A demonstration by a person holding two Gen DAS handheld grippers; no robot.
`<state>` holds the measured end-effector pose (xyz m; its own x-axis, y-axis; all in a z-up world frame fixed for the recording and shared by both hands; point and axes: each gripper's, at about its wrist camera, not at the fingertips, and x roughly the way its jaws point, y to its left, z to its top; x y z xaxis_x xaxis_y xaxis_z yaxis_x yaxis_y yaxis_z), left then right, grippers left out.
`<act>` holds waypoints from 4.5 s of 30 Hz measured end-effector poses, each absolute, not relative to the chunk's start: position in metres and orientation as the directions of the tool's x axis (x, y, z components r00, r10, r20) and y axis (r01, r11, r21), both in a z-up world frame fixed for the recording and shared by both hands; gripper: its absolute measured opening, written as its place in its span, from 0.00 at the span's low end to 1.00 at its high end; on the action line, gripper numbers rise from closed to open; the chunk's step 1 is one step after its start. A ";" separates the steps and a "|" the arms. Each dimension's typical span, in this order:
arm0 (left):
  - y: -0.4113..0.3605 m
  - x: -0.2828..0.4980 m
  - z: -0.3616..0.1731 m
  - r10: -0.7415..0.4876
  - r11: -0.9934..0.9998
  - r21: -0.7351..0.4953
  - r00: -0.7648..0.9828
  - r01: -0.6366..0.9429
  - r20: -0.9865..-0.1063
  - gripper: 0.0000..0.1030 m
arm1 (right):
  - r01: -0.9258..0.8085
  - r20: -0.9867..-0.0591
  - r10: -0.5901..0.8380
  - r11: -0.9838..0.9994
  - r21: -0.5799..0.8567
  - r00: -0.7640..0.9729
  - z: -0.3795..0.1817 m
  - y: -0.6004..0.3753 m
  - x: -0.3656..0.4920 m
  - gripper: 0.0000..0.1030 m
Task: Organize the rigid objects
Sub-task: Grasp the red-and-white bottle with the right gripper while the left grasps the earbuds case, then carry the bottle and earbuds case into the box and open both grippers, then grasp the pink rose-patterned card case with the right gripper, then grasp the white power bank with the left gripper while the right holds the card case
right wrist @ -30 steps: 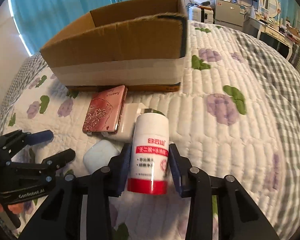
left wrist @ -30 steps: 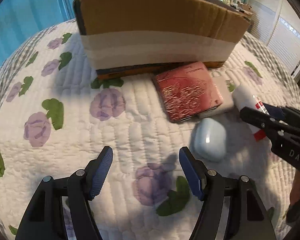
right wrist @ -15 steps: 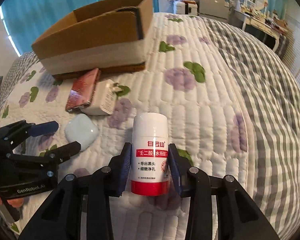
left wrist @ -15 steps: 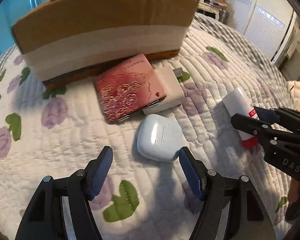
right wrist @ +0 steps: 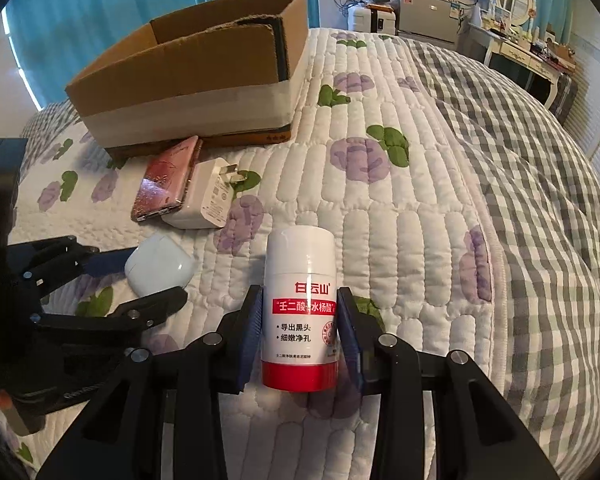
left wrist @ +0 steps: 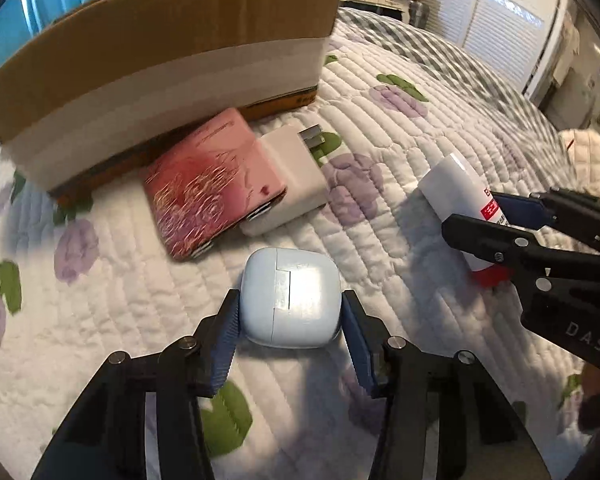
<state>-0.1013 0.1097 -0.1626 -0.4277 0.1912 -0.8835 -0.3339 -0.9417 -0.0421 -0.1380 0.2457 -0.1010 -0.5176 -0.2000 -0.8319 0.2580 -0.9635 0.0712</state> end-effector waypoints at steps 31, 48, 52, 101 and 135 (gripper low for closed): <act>0.037 -0.192 0.019 0.199 -0.963 -0.022 -0.656 -0.268 -0.728 0.49 | 0.362 -0.671 -0.327 -0.928 0.092 -0.666 0.046 0.198 -0.178 0.35; 0.055 -0.319 -0.071 0.189 -0.972 -0.093 -0.479 -0.216 -0.857 0.52 | 0.380 -0.678 -0.337 -0.921 0.091 -0.653 0.029 0.196 -0.229 0.35; 0.049 -0.317 -0.070 0.216 -0.968 -0.123 -0.476 -0.219 -0.852 0.56 | 0.384 -0.677 -0.338 -0.919 0.089 -0.654 0.025 0.198 -0.236 0.35; -0.058 -0.125 -0.043 -0.033 -0.997 -0.023 -0.685 0.073 -0.728 0.73 | 0.462 -0.792 -0.298 -0.886 0.023 -0.532 -0.041 0.133 -0.179 0.63; -0.061 -0.119 -0.114 -0.045 -0.988 -0.043 -0.549 0.146 -0.835 0.73 | 0.563 -0.861 -0.338 -0.823 0.075 -0.380 -0.108 0.103 -0.193 0.13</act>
